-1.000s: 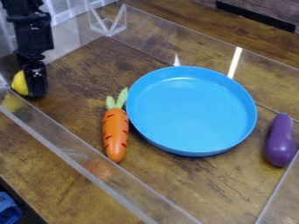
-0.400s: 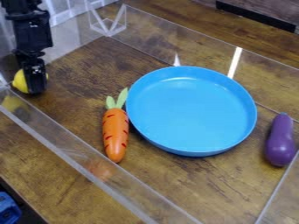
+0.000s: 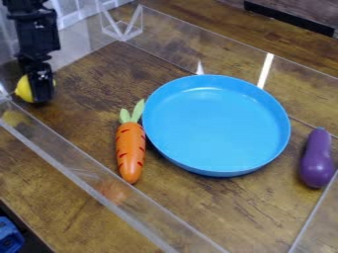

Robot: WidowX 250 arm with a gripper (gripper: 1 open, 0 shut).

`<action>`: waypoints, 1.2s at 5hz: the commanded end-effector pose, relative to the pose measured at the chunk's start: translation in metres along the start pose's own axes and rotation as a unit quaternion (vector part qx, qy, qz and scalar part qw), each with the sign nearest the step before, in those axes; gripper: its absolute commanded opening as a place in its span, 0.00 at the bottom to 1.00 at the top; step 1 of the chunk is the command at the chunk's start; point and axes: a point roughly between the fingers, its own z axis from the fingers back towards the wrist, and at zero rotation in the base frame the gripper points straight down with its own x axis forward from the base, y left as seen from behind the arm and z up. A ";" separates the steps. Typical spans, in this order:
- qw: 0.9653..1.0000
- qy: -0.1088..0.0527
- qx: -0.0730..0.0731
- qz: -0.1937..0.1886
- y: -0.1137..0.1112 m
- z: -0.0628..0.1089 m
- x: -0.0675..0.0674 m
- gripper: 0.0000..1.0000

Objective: Put the lemon on the blue tray

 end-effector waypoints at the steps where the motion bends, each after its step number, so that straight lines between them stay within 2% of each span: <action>1: 1.000 -0.010 0.022 -0.004 0.000 0.025 0.010 0.00; 2: 1.000 -0.002 0.021 -0.004 -0.006 0.037 0.016 0.00; 3: 1.000 0.005 0.026 -0.009 -0.016 0.058 0.027 0.00; 4: 0.999 0.011 0.030 -0.022 -0.033 0.072 0.046 0.00; 6: 0.996 0.010 0.040 -0.074 -0.081 0.085 0.098 0.00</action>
